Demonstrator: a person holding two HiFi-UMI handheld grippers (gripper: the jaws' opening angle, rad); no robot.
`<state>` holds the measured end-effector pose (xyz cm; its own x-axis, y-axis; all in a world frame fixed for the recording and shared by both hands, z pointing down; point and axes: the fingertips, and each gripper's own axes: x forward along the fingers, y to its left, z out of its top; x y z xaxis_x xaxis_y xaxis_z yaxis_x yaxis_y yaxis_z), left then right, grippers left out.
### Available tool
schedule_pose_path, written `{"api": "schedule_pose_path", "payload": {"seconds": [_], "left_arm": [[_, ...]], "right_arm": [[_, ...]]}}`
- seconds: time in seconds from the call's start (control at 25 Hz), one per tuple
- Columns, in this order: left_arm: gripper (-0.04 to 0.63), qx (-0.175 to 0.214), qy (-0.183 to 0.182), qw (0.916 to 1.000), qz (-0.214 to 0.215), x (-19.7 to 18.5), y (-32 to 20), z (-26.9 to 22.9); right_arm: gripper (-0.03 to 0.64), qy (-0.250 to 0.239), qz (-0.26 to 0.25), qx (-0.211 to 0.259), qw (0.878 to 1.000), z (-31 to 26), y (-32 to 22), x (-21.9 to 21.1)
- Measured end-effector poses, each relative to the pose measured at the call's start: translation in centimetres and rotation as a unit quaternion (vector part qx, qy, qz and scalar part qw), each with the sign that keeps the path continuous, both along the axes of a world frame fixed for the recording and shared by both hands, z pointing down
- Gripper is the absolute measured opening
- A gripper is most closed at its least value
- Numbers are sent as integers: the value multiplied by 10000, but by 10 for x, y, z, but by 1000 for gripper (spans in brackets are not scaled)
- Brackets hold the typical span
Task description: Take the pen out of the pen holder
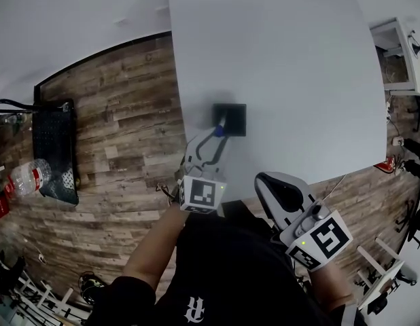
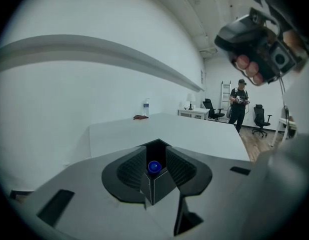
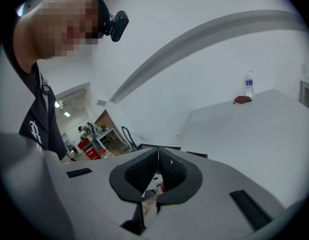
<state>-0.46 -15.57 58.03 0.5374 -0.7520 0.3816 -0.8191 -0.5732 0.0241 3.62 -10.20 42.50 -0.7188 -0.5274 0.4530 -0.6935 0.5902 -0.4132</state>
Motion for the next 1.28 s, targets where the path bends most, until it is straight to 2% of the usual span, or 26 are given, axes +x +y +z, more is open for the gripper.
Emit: {"api": "schedule_pose_path", "payload": {"seconds": [0.52,0.72,1.0,1.28], "left_arm": [[98,98,-52,9998,-181,-1,-5,17],[81,177,-19,9994,-299,-4,-7,17],[81,279,36,9993,-246,-8,-10,-7],[80,465,155,9985,-243,-10,-14,-51]], "right_arm": [[15,204,72,-169,9996,10,-3,7],[15,217,139,-88,9996,8,-4,11],[15,162,63,113,9998,-3,-4,9],[15,-55,42,434,9990,-23,-7,8]]}}
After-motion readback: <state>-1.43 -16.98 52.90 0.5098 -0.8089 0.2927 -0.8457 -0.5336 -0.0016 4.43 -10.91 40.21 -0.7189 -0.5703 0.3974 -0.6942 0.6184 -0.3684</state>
